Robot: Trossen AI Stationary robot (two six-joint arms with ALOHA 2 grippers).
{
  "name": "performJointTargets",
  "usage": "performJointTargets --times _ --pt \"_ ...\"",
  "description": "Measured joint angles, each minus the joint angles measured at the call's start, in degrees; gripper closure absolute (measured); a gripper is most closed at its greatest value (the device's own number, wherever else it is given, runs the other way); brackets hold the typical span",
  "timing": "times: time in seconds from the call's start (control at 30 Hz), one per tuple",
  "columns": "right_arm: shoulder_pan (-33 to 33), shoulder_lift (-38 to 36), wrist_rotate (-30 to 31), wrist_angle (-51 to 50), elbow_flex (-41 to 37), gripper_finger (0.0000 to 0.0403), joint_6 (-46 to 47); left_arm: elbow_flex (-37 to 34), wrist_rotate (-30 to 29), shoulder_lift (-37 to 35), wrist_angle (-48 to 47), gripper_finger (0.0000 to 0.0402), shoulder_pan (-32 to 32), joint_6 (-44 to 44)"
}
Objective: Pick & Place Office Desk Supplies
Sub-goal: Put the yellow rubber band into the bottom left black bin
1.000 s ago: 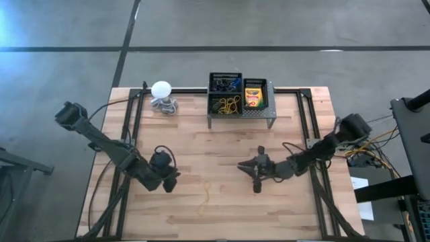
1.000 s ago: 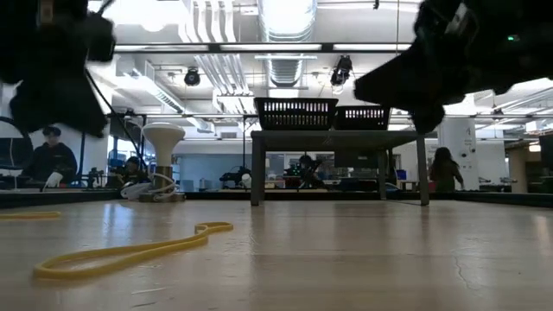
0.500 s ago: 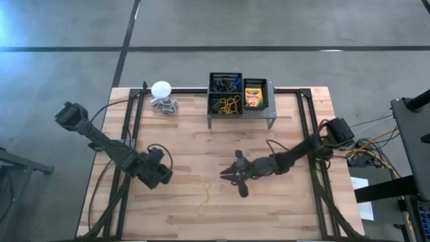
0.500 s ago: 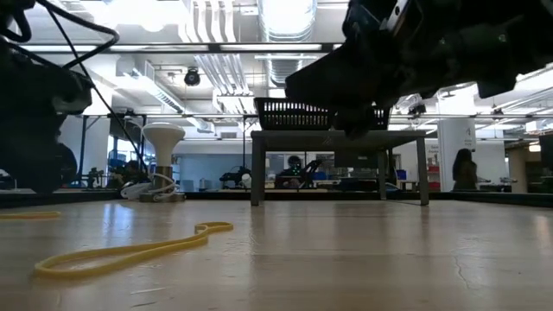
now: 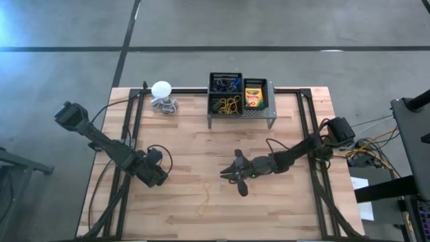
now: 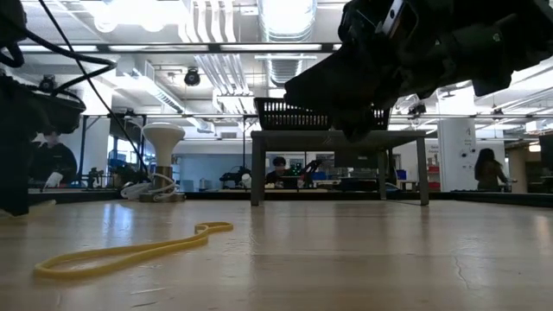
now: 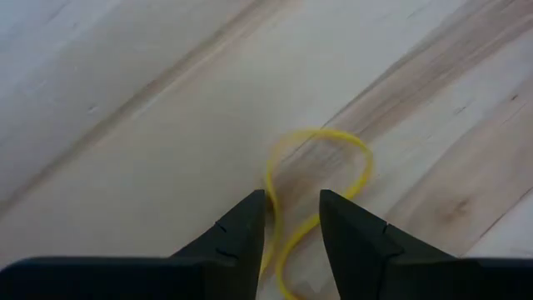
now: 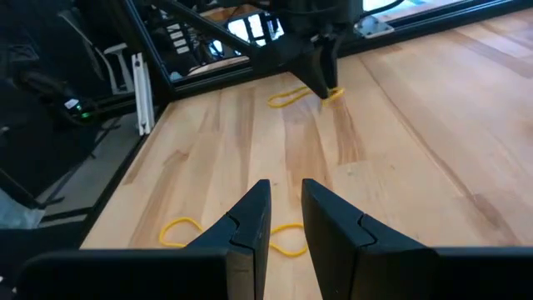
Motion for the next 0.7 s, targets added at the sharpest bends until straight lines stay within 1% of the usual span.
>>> performJointTargets --times 0.23,0.37,0.43,0.47,0.53,0.63,0.7 --pt "-0.9 -0.7 -0.5 0.0 -0.4 0.0335 0.0 -1.1 -0.1 -0.2 1.6 0.0279 0.0 0.5" --pt "-1.2 -1.2 -0.9 0.0 -0.5 0.0335 -0.1 -1.2 -0.5 -0.1 1.2 0.0271 0.0 4.4" --pt "-1.3 -1.3 -0.9 0.0 -0.5 0.0335 -0.2 -1.2 -1.1 -0.1 1.2 0.0278 -0.1 5.4" --pt "-1.3 -1.3 -0.9 0.0 -0.5 0.0335 -0.2 -1.2 -1.3 -0.1 1.2 0.0286 -0.1 6.2" --pt "-1.5 -1.3 -1.1 0.0 -0.6 0.0335 -0.1 -1.3 -1.9 -0.1 1.5 0.0315 -0.1 9.2" --pt "-1.7 -1.3 -1.1 0.0 -0.6 0.0335 0.0 -1.4 -3.0 0.0 2.8 0.0378 -0.1 12.5" --pt "-1.7 -1.6 -1.1 -0.1 -0.7 0.0335 -0.1 -1.5 -4.2 0.0 3.5 0.0392 -0.1 12.8"
